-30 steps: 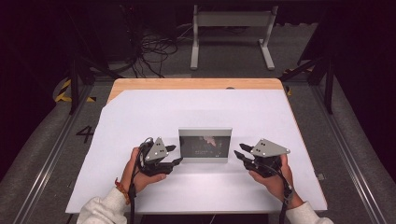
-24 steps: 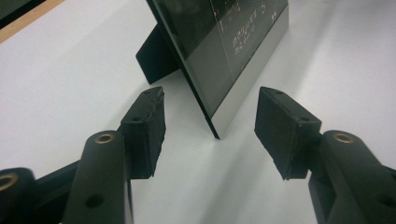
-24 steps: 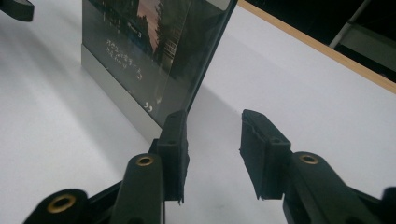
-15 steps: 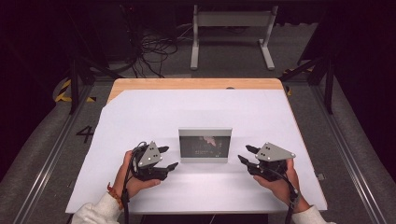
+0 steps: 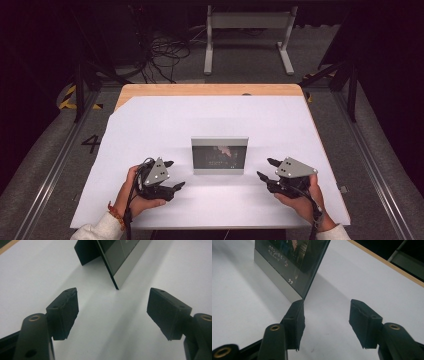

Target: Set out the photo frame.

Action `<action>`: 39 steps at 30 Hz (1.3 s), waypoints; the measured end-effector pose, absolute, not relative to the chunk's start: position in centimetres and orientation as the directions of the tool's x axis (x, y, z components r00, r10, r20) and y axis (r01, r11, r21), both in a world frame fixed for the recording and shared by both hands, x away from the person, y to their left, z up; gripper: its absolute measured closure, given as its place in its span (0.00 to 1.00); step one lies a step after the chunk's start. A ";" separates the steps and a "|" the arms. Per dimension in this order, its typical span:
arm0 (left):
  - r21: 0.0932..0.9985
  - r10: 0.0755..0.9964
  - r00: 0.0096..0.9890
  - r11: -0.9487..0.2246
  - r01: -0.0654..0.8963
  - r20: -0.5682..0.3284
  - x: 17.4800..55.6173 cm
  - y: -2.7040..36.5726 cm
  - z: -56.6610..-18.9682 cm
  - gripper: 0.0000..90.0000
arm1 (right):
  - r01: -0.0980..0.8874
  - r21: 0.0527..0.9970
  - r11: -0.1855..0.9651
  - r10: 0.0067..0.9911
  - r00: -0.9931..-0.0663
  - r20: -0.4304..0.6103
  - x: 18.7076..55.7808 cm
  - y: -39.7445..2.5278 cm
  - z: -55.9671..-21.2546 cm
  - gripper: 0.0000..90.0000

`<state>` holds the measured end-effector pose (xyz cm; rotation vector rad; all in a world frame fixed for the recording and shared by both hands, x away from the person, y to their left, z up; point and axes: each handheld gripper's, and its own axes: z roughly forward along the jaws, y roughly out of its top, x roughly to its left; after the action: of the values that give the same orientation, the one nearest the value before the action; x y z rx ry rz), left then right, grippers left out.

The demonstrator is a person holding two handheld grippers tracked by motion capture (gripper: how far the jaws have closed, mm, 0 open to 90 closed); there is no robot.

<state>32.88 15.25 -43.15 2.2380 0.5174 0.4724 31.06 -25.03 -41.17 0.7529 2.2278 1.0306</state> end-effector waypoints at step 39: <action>0.801 0.518 0.849 -0.550 0.238 0.103 30.0 18.1 -45.4 0.11 | 0.274 0.779 0.564 0.684 -0.683 -0.255 28.9 -27.3 -44.3 0.19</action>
<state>29.96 18.13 -45.43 2.1658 0.5478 0.4167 28.91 -27.28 -44.32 0.7655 2.2541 0.9922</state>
